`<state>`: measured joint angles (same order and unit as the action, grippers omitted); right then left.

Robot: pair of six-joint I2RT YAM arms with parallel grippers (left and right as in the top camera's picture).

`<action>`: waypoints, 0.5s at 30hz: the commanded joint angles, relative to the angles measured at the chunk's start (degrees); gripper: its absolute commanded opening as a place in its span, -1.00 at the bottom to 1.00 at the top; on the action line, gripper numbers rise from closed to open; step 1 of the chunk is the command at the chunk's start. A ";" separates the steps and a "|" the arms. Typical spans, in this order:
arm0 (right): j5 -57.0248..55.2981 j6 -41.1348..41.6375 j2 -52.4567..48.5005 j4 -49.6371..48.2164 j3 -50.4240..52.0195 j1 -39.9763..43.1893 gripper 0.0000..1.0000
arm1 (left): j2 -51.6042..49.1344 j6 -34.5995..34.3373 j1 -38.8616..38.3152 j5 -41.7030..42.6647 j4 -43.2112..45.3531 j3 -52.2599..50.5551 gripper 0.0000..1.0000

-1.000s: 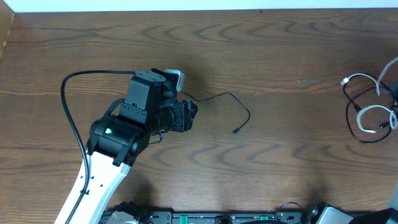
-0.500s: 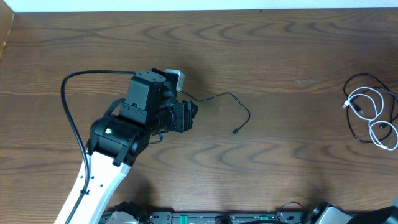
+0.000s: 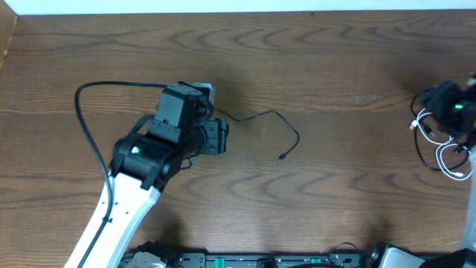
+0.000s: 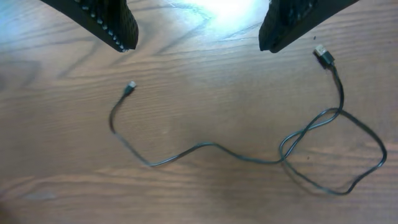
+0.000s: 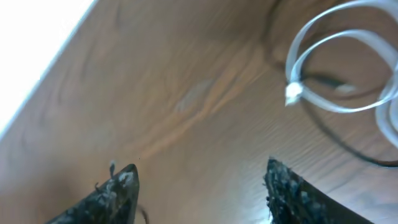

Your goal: Untangle cables

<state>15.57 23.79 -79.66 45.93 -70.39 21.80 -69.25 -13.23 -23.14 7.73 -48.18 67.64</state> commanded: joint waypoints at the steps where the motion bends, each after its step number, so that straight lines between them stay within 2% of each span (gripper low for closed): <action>1: 1.51 -6.40 -1.46 2.40 -0.72 -4.66 0.33 | -3.06 0.26 1.38 -3.85 -0.13 0.83 0.35; 3: 1.51 -8.24 -1.81 4.42 -0.72 -6.86 0.42 | -4.85 0.26 2.86 -5.79 -0.02 0.83 0.35; 6: 1.27 -9.73 -2.01 6.88 -0.70 -9.77 0.43 | -7.26 0.31 5.77 -7.37 2.12 0.83 0.35; 10: 1.09 -9.73 -2.01 7.87 -0.70 -12.33 0.30 | -9.84 0.31 9.57 -7.34 7.43 0.83 0.36; 15: 0.94 -9.77 -2.01 9.20 -0.70 -14.05 0.31 | -14.58 0.26 12.17 -7.32 12.72 0.85 0.36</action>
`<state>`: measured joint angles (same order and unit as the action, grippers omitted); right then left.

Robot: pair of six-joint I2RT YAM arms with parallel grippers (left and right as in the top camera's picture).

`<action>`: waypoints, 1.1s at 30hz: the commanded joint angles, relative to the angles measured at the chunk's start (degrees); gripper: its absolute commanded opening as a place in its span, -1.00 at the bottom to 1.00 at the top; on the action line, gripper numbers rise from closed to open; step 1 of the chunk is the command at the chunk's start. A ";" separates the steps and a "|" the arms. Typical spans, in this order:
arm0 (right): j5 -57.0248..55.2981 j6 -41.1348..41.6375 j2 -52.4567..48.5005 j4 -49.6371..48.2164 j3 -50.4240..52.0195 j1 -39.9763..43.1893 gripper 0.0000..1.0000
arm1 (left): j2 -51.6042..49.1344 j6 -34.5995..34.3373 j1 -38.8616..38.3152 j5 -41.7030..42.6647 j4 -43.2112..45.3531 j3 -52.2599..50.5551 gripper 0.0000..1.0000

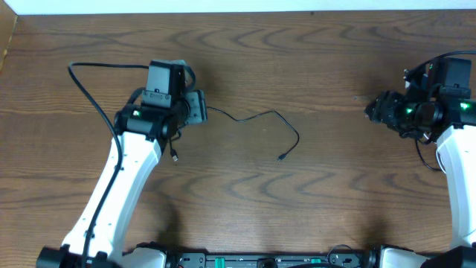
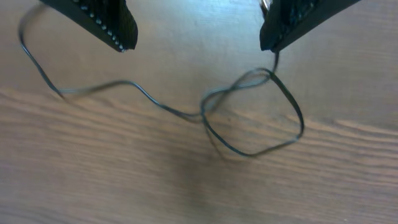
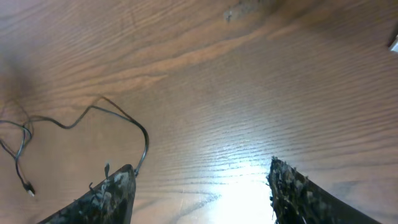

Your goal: Untangle cables

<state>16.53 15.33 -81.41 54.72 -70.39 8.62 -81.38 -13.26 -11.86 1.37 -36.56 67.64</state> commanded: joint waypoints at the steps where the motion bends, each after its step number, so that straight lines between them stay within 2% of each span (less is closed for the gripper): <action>1: -0.15 -1.31 -0.26 0.59 -0.70 -1.01 0.31 | -3.69 0.15 1.05 -0.98 1.75 0.83 0.36; 14: -0.33 -1.29 -0.26 2.86 -0.70 -1.14 0.29 | -19.82 -0.94 1.18 -0.83 11.47 0.85 0.38; 24: -0.48 -3.26 -0.26 5.51 -0.70 -1.11 0.29 | -23.93 -0.94 1.20 -1.01 20.17 0.83 0.38; 33: -0.55 -3.26 -0.26 5.70 -0.70 -1.11 0.29 | -27.74 -0.96 1.20 -1.01 21.70 0.83 0.36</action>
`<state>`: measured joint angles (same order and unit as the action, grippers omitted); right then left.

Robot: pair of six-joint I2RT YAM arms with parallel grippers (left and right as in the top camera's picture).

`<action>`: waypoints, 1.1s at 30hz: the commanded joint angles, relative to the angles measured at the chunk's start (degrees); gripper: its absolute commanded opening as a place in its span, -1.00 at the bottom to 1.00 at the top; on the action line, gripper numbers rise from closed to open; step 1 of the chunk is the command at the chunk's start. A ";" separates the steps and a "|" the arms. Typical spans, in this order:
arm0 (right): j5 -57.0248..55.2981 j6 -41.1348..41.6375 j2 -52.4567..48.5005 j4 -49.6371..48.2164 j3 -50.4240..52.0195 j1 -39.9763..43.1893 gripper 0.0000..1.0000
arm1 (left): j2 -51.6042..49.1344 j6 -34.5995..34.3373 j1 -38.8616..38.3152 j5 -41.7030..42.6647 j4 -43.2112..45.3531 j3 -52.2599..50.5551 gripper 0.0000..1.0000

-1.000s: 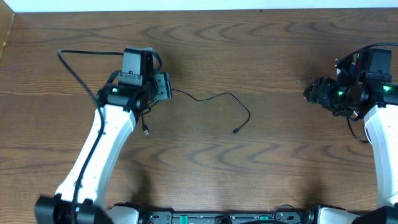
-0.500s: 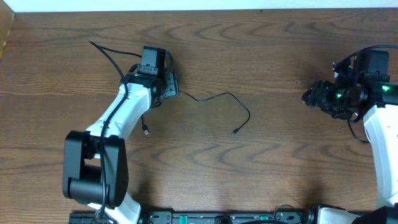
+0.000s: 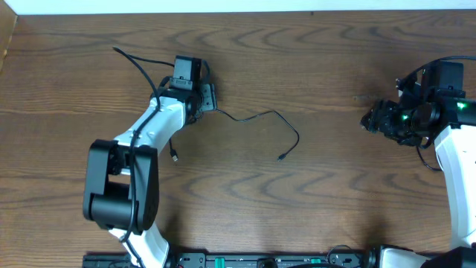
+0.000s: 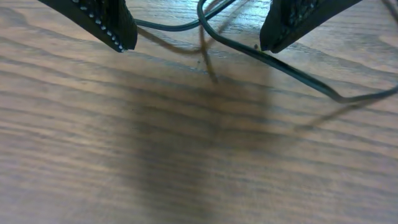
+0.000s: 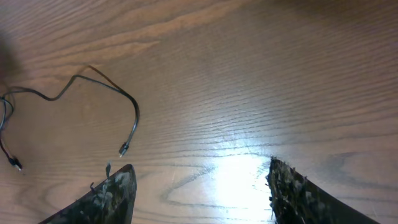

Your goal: Untangle cables

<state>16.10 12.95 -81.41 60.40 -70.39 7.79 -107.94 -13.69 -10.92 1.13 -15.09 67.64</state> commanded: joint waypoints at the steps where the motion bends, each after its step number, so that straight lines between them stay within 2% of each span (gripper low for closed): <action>1: -0.11 -0.87 -0.26 0.04 -0.70 -0.28 0.28 | -1.46 -0.52 0.26 -0.76 0.50 0.83 0.36; 14: -0.09 -0.85 -0.26 0.74 -0.70 -0.31 0.26 | -3.76 -0.52 0.24 -0.74 4.22 0.83 0.34; 16: -0.09 -0.85 -0.26 0.81 -0.70 -0.31 0.26 | -3.76 -0.52 0.24 -0.72 5.22 0.85 0.13; 19: -0.09 -0.83 -0.26 0.74 -0.70 -0.28 0.26 | -3.76 -0.50 0.24 -0.48 5.86 0.85 -0.41; 21: -0.09 -0.83 -0.26 0.74 -0.70 -0.28 0.26 | -3.74 -0.50 0.24 -0.11 6.25 0.85 -0.63; 22: -0.09 -0.85 -0.26 0.74 -0.70 -0.28 0.26 | -3.72 -0.52 0.24 -0.09 6.29 0.85 -0.80; 27: -0.09 -0.85 -0.26 0.68 -0.70 -0.28 0.27 | -2.62 -0.48 0.17 3.08 6.88 0.87 -0.85; 33: -0.09 -0.85 -0.26 0.66 -0.70 -0.28 0.28 | 2.10 -0.52 0.02 17.31 9.29 0.87 -0.85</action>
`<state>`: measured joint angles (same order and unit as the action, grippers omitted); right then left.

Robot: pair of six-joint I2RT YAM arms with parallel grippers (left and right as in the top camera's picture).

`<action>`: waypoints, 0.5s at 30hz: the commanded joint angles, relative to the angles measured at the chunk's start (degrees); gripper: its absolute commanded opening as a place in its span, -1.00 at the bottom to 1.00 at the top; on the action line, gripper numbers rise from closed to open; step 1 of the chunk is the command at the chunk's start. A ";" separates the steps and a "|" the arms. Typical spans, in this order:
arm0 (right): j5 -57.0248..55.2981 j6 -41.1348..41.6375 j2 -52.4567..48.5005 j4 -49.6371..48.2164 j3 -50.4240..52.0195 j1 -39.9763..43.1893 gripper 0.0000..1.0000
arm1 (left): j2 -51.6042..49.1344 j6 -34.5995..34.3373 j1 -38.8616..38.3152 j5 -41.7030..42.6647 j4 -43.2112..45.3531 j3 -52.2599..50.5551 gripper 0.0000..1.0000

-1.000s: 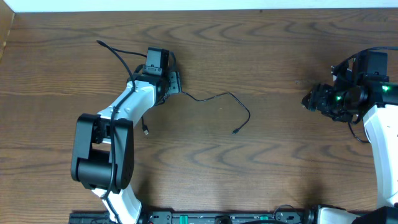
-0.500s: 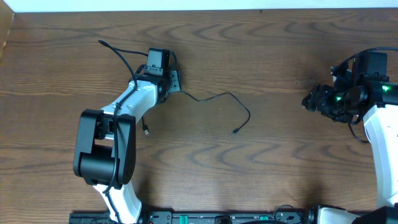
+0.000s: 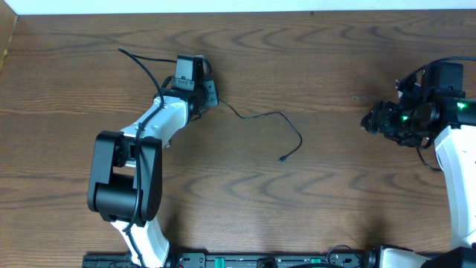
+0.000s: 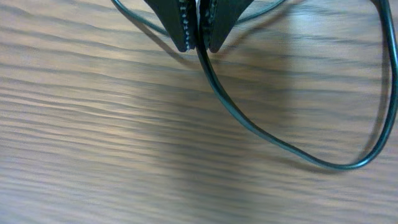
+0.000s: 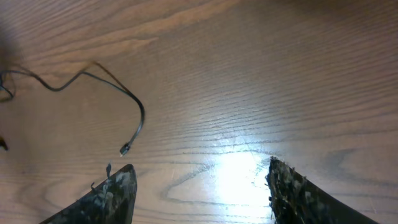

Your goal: Untangle cables

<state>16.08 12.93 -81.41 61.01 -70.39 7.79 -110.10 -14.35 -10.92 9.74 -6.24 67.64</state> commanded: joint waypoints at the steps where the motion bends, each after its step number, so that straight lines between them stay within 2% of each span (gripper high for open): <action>1: -0.07 -0.83 -0.26 0.04 -0.70 -0.31 0.29 | 5.44 0.13 -0.24 10.23 0.13 0.87 -0.85; 8: 0.02 -1.46 -0.26 0.07 -0.70 -0.31 0.25 | 16.72 2.29 -7.13 11.89 -4.94 0.85 -0.85; 15: 8.96 -14.97 -0.26 1.73 -0.70 -2.75 0.24 | 28.46 4.70 -17.40 11.96 -10.73 0.87 -0.85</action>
<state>19.46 5.69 -81.41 62.24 -70.39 6.74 -85.56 -11.53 -25.76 20.78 -16.27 67.64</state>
